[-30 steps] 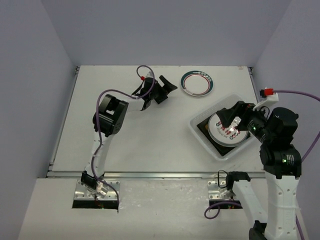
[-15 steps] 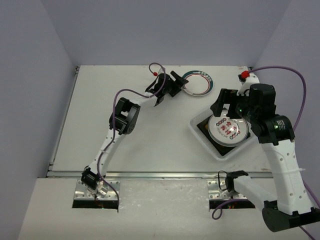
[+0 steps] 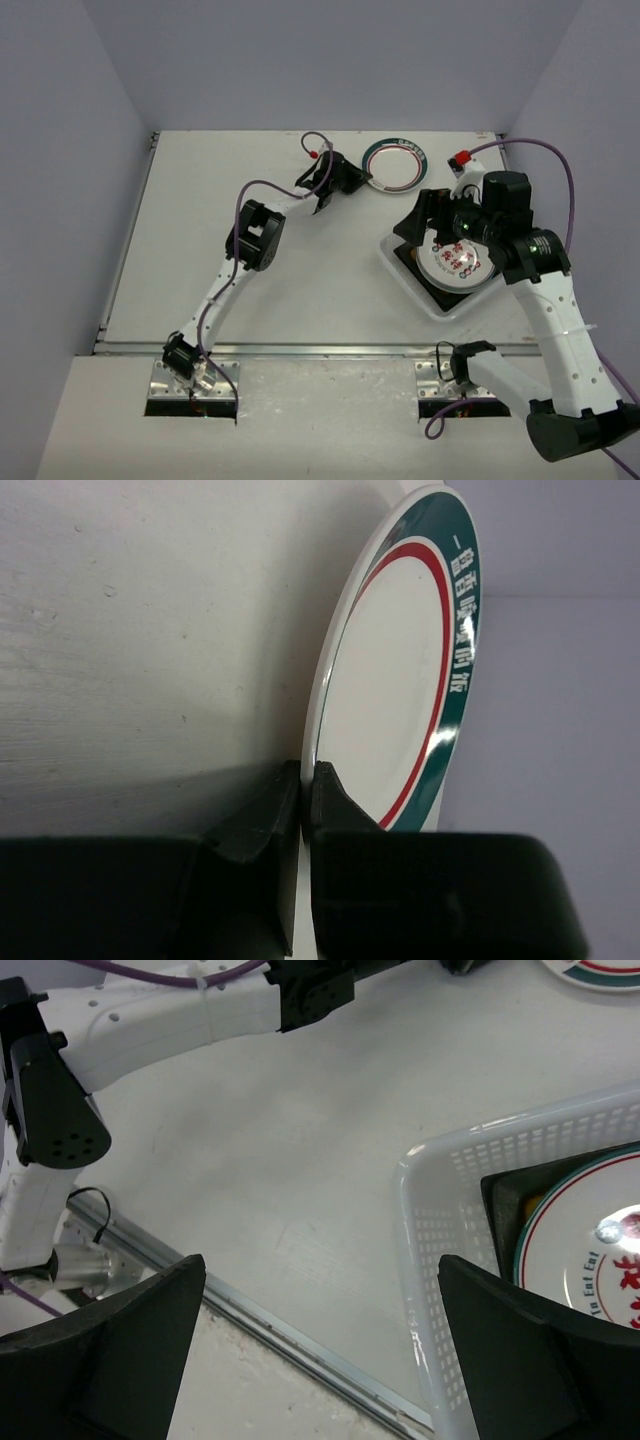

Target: Place the plates into the plastic bin on the countertop

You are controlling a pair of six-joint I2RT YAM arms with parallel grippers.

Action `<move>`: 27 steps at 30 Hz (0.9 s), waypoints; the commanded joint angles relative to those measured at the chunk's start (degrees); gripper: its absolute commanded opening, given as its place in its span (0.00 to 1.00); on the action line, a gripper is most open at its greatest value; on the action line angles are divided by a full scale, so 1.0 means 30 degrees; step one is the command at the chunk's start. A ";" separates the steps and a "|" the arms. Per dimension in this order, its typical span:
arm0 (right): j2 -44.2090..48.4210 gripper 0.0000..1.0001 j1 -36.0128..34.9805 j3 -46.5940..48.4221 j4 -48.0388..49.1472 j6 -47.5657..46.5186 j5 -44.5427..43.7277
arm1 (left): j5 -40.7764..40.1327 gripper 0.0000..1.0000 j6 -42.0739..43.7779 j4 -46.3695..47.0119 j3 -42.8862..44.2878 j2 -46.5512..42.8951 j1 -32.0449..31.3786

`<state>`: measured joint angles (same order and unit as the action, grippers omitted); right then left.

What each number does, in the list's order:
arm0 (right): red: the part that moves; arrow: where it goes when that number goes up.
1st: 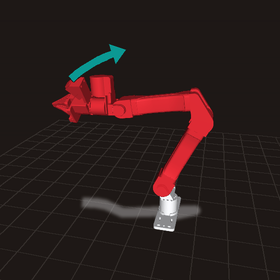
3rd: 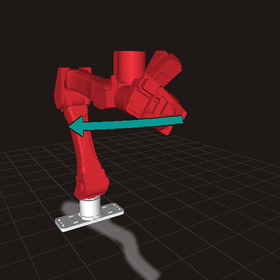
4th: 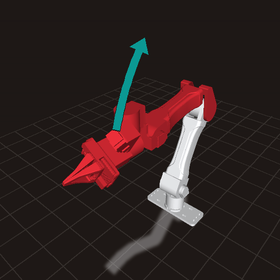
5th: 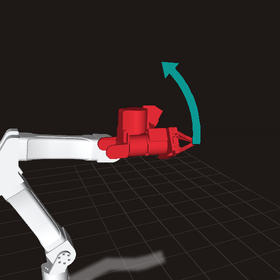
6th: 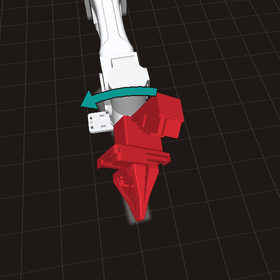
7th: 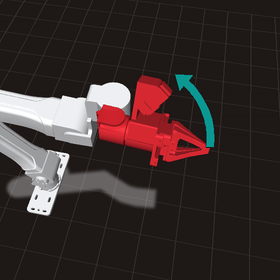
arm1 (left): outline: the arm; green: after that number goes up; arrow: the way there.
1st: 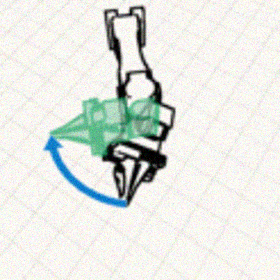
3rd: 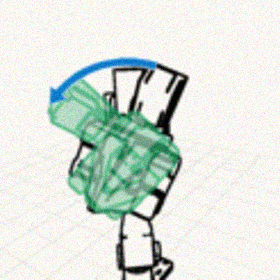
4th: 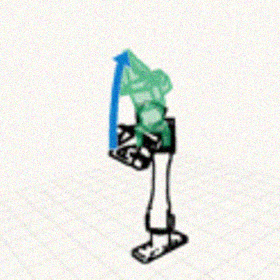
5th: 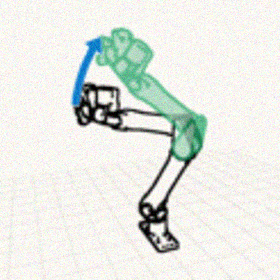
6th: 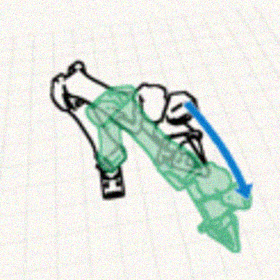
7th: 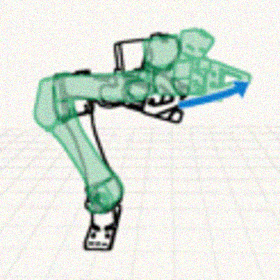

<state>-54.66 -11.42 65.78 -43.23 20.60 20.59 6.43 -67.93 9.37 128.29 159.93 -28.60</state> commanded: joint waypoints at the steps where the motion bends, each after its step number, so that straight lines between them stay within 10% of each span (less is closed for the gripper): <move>1: 0.0086 0.99 -0.0107 -0.1363 0.2575 0.0639 0.2354 | 0.0849 0.00 0.0027 0.2076 -0.0382 -0.0117 0.0469; 12: -0.4208 0.99 -0.0359 -0.1044 0.8105 0.2922 0.2863 | 0.2072 0.00 0.1950 1.0782 -2.3484 -1.7089 0.2383; 17: -0.7005 0.99 -0.1777 0.0639 0.9195 0.2929 -0.1881 | 0.3514 0.00 0.2101 1.0528 -3.0303 -2.4888 0.3782; 27: -0.9255 0.94 -0.2296 -0.0781 1.4094 0.5417 0.2346 | 0.5461 0.00 0.4359 0.3885 -3.2855 -3.4405 0.4377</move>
<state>-81.56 -17.09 63.95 -10.35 33.05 21.96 17.57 -57.37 24.71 30.08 61.51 -15.66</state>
